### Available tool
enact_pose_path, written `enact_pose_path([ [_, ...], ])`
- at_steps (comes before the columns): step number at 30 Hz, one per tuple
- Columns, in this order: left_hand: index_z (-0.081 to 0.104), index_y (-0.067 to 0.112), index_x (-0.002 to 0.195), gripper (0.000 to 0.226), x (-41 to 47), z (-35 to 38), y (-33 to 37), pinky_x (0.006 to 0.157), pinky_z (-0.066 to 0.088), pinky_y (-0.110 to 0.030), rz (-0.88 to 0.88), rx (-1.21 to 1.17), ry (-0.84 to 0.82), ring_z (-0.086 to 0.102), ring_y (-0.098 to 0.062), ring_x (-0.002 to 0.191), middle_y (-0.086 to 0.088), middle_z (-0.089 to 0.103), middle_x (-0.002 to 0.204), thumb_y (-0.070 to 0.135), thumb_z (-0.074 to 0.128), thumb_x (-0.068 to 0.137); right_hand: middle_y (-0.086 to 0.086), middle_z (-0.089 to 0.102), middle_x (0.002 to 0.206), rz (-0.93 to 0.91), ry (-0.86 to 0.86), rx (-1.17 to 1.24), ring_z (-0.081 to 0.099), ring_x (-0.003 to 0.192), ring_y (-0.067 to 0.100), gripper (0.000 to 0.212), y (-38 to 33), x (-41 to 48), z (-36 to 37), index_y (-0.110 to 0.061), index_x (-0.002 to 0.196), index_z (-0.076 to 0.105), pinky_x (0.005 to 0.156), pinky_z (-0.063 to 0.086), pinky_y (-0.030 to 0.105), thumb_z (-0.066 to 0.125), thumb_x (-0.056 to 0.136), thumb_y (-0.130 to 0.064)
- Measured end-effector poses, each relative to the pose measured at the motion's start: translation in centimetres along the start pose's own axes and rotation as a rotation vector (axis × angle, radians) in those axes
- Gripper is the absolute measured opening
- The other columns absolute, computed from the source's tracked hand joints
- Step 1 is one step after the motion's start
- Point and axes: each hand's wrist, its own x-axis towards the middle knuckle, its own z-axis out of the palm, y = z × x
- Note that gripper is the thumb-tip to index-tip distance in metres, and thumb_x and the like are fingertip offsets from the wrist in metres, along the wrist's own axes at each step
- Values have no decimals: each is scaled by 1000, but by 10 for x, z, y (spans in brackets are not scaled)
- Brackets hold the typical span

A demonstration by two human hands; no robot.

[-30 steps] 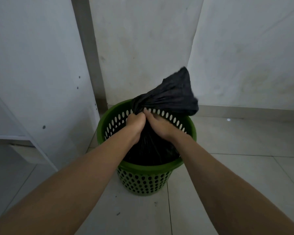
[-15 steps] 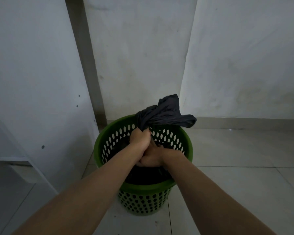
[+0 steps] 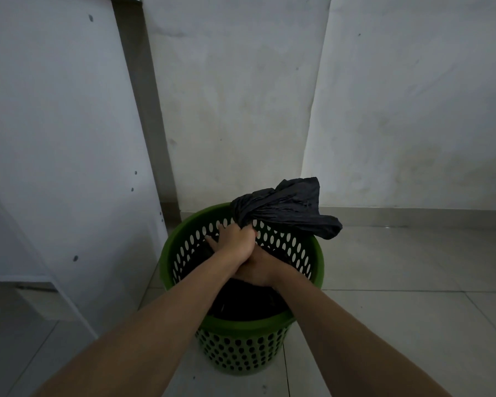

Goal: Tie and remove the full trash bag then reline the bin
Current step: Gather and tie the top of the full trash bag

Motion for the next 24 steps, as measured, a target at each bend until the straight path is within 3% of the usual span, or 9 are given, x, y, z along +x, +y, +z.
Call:
enact_pose_path([
  [4, 59, 14, 133, 48, 1, -2, -4, 116, -21, -50, 120, 183, 15, -2, -24, 153, -13, 22, 163, 32, 26, 103, 18, 31, 158, -31, -3, 25, 27, 146, 27, 53, 8, 1, 1, -3, 152, 27, 117, 14, 22, 47, 104, -11],
  [6, 69, 21, 115, 46, 4, -7, -4, 118, -20, -48, 99, 161, -46, 4, -26, 153, -14, 25, 162, 33, 27, 103, 19, 40, 153, -3, 23, 118, 35, 140, 23, 48, 8, 3, 1, -1, 149, 36, 109, 20, 8, 47, 102, -8],
  [8, 72, 26, 97, 45, 2, -13, -4, 119, -16, -45, 94, 137, -106, 16, -29, 150, -15, 37, 156, 34, 29, 103, 20, 48, 146, 10, 58, 163, 43, 134, 24, 46, 8, 7, 3, -2, 146, 41, 105, 33, 13, 44, 100, -3],
  [11, 74, 25, 105, 40, 6, -20, -9, 120, 20, -40, 114, -52, -211, 44, -26, 133, -8, 57, 139, 40, 37, 102, 17, 48, 146, 19, 62, 165, 45, 133, 31, 49, 9, 15, 8, -7, 148, 40, 112, 39, 42, 39, 100, -9],
  [13, 67, 24, 120, 39, 3, -30, -12, 94, 43, -25, 129, -169, -316, 57, -12, 111, 4, 64, 125, 51, 55, 94, 11, 49, 146, 39, 93, 220, 47, 132, 30, 50, 6, 15, 9, -14, 149, 41, 111, 40, 43, 40, 99, -19],
  [14, 62, 24, 128, 54, 3, -37, -13, 92, 45, -23, 149, -171, -369, 58, -8, 108, 7, 64, 123, 56, 66, 85, 9, 50, 146, 38, 108, 270, 47, 132, 28, 50, 5, 14, 9, -17, 149, 41, 112, 40, 43, 41, 99, -23],
  [17, 35, 22, 151, 104, 6, -55, -27, 113, 39, -37, 198, -132, -539, 50, -16, 130, 1, 50, 144, 54, 85, 65, 4, 60, 132, 60, 106, 534, 58, 118, 22, 45, 6, 9, 8, -21, 143, 50, 103, 49, 37, 47, 101, -36],
  [21, 19, 41, 153, 120, 4, -72, -40, 102, 51, -39, 230, -75, -725, 60, -16, 121, 2, 56, 138, 34, 94, 60, 11, 68, 122, 252, 68, 961, 65, 110, 26, 54, 5, 8, -13, -11, 133, 60, 96, 53, 40, 58, 94, -49],
  [24, -4, 42, 155, 141, -2, -58, -42, 109, 44, -33, 259, 64, -618, 52, -13, 127, 8, 48, 145, 42, 95, 55, 17, 64, 126, 290, 230, 1157, 62, 109, 30, 50, -2, 14, -28, -5, 135, 57, 88, 51, 40, 59, 97, -37],
])
